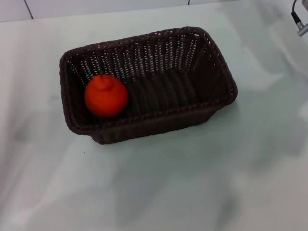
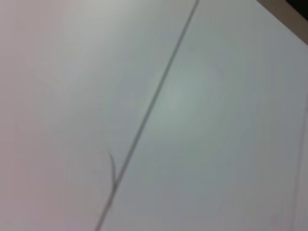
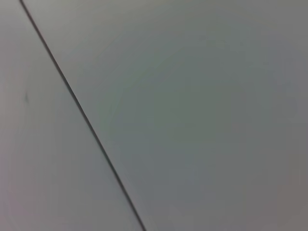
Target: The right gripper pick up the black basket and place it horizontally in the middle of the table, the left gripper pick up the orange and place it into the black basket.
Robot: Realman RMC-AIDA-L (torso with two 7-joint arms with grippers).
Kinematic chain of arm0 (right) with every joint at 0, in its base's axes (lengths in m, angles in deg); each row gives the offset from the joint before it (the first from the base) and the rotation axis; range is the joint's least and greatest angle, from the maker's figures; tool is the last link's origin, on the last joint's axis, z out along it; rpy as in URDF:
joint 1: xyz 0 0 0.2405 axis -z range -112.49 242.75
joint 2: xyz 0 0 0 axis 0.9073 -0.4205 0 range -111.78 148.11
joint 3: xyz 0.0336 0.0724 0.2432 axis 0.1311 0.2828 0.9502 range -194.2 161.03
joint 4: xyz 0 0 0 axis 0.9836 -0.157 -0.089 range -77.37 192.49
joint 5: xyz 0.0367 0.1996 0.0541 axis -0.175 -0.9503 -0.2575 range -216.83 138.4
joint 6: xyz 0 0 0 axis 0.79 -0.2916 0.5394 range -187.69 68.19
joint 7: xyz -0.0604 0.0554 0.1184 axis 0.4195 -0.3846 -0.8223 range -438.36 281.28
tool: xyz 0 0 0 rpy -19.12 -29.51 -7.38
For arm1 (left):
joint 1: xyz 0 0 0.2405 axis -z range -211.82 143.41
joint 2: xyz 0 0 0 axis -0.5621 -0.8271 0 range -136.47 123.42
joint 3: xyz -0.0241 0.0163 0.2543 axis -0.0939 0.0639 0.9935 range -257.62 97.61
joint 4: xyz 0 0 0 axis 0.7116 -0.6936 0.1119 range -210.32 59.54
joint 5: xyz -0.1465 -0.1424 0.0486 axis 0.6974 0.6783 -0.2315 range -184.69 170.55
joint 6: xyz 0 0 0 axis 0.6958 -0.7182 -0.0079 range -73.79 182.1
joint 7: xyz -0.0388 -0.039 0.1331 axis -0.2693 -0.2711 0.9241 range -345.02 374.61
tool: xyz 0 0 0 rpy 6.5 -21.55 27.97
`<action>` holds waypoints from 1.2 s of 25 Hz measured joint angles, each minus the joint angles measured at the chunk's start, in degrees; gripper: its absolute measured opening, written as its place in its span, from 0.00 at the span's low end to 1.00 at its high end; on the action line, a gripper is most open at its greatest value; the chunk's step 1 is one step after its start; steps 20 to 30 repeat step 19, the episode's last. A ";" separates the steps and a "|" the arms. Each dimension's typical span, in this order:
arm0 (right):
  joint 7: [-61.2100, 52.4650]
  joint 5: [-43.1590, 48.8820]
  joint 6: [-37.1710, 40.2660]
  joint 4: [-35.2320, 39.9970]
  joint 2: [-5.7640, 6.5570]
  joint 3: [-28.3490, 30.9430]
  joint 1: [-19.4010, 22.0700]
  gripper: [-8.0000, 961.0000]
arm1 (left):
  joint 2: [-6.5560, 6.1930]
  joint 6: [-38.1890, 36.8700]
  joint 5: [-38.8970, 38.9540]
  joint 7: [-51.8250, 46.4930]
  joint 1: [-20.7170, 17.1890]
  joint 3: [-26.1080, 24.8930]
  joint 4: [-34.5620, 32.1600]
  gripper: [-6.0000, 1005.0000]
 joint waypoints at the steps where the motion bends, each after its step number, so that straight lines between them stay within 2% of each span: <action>1: 1.75 -0.68 0.14 -0.17 0.00 0.00 -0.12 0.75 | 0.00 0.02 0.72 0.17 -0.37 -0.28 -0.05 0.91; 8: 12.13 -3.49 0.16 -1.05 -0.11 0.00 -1.37 0.75 | -0.08 0.05 1.85 0.50 -0.64 -2.61 -0.22 0.91; 15: 17.53 -3.84 0.25 -1.69 0.04 0.25 -2.17 0.75 | -0.01 1.21 1.98 1.21 0.28 -2.94 -0.59 0.91; 19: 22.50 -3.88 -0.24 -3.63 -0.05 3.44 -3.01 0.75 | 0.00 2.81 2.01 1.23 0.36 -3.40 -0.60 0.91; 30: 22.50 -3.88 -0.24 -3.63 -0.05 3.44 -3.01 0.75 | 0.00 2.81 2.01 1.23 0.36 -3.40 -0.60 0.91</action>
